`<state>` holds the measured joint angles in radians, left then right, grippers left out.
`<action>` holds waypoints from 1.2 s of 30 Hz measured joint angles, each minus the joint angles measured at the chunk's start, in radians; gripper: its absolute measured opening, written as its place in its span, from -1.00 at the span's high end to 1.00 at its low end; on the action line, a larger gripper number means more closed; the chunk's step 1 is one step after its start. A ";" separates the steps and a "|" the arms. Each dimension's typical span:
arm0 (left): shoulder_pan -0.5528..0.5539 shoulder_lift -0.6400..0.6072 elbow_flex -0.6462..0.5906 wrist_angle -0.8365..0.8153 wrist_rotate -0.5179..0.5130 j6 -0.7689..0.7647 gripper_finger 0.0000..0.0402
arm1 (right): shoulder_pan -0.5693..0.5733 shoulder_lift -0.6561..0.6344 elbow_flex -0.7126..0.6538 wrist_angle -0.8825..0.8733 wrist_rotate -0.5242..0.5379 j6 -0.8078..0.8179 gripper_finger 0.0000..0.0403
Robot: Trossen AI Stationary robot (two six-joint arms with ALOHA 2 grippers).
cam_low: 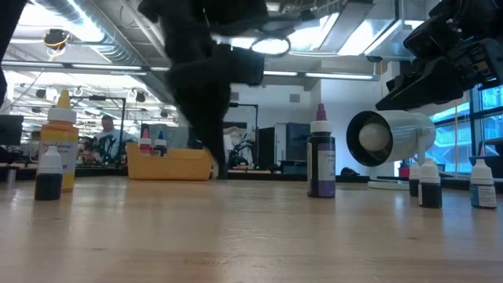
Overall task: Pick & Place food coloring
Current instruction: Put the right small blue food coloring bottle into the yellow bin
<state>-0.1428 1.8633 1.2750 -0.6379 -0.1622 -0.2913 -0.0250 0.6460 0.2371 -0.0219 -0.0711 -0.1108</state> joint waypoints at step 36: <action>0.763 -0.008 0.000 0.023 -0.080 -0.257 0.65 | 0.000 0.000 0.000 -0.026 0.072 -0.005 0.13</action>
<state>0.6207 1.8551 1.2755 -0.6146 -0.2423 -0.5483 -0.0254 0.6457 0.2371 -0.0483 0.0010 -0.1162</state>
